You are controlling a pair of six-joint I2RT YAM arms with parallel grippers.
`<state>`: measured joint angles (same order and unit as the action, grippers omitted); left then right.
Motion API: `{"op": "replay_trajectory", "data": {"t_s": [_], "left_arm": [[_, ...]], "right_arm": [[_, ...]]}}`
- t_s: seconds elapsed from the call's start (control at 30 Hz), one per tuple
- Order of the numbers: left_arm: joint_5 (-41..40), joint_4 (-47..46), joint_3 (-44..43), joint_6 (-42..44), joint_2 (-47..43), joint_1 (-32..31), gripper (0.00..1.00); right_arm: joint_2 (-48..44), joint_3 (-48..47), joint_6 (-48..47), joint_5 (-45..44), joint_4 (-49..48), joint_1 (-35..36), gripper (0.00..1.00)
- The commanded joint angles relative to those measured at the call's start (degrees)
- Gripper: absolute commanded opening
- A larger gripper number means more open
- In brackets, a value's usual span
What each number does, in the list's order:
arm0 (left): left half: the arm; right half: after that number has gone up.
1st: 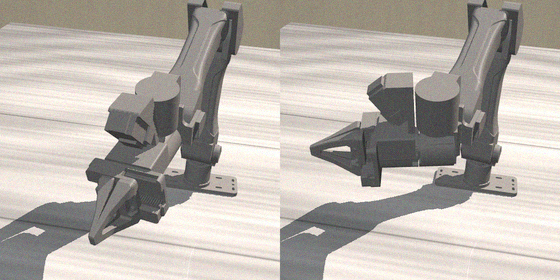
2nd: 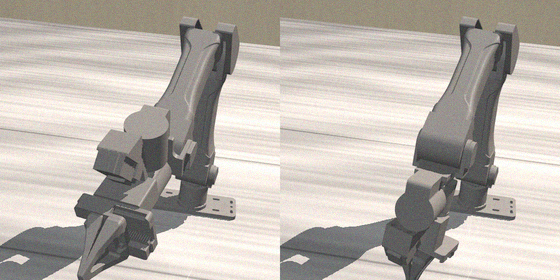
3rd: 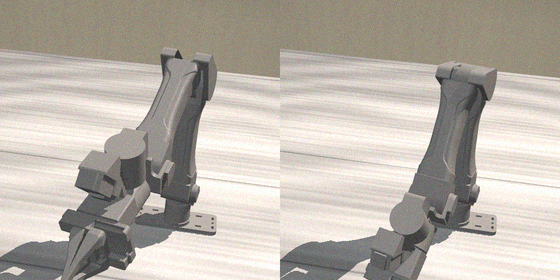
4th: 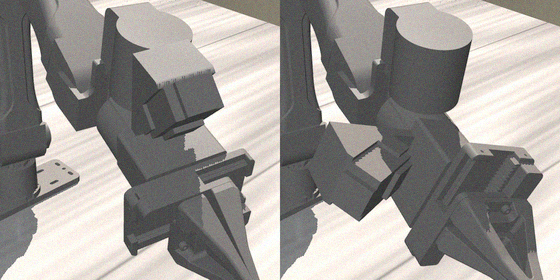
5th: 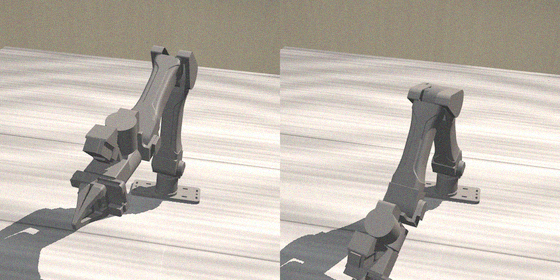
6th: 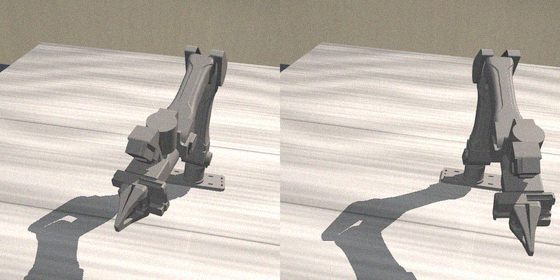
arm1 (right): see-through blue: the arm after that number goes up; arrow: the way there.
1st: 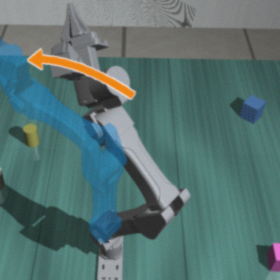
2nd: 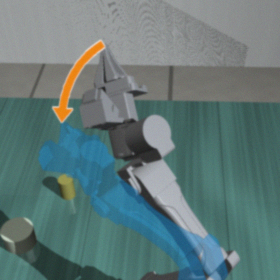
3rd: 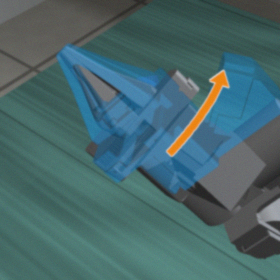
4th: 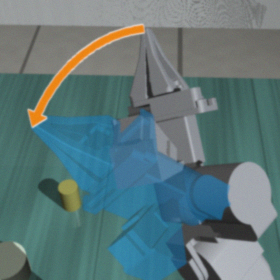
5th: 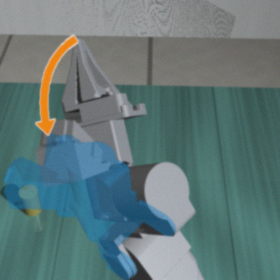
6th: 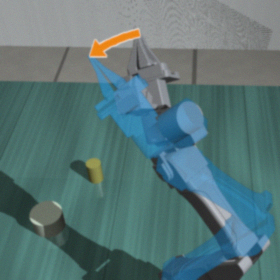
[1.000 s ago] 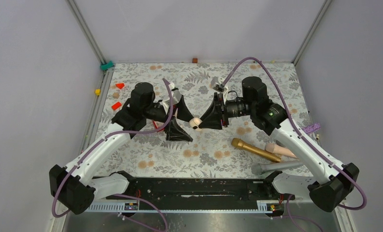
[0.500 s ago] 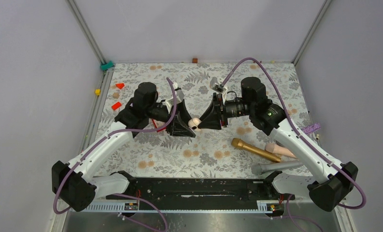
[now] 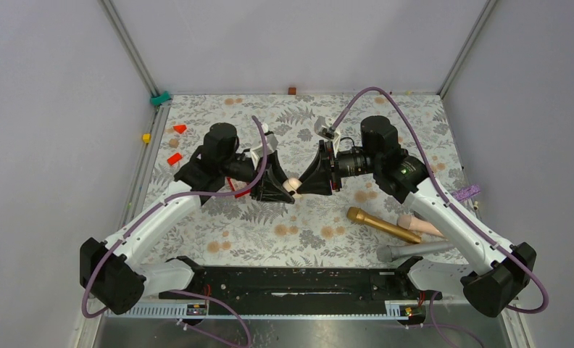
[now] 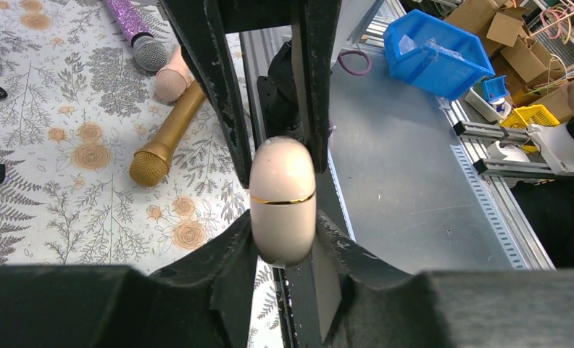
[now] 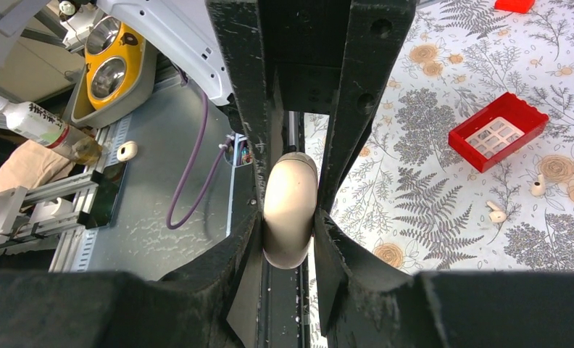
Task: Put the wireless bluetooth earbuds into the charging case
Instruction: Pick up the charging case at the center of the board, then open the charging case.
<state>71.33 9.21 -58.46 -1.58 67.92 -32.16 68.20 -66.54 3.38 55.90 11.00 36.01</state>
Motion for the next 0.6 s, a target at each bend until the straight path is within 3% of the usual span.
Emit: {"op": "replay_trajectory", "data": {"t_s": [0.0,0.2,0.37,0.57], "left_arm": [[0.59,-2.71,-0.82,-0.26,0.35,-0.78,0.3],[-0.01,-2.62,-1.12,-0.26,0.79,-0.85,0.2],[-0.24,-2.93,-1.2,-0.07,0.77,-0.93,0.0],[0.85,0.65,-0.93,5.94,-0.75,-0.89,0.0]], "right_arm": [[0.17,0.01,-0.83,0.05,-2.24,0.22,0.35],[0.46,0.01,-0.92,0.3,-2.23,0.36,0.35],[0.77,0.08,-0.92,0.32,-2.13,0.38,0.36],[0.5,-0.32,-1.43,-0.09,-1.26,0.37,0.58]]}}
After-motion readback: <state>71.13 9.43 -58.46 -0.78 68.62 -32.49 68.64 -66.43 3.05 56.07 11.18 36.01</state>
